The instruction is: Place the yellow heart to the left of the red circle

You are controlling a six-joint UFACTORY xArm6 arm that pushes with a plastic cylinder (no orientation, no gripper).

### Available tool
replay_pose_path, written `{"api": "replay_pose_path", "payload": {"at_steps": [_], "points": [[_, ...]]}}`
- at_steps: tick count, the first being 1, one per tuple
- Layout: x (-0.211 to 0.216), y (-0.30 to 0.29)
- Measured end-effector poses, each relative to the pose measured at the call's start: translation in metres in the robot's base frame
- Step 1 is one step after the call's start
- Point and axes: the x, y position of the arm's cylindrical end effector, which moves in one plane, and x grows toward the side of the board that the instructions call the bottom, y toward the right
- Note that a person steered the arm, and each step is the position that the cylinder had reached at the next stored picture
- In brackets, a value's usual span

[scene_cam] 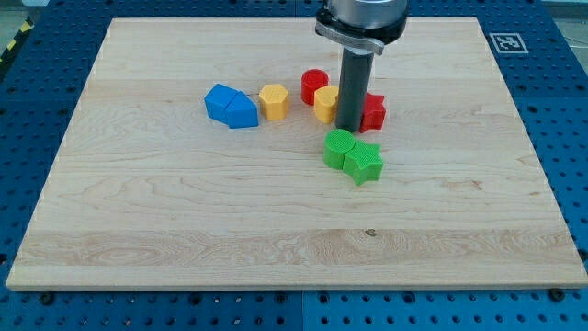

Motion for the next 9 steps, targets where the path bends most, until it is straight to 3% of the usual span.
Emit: {"api": "replay_pose_path", "payload": {"at_steps": [2, 3, 9], "points": [[-0.024, 0.035], [-0.023, -0.014], [-0.019, -0.090]]}}
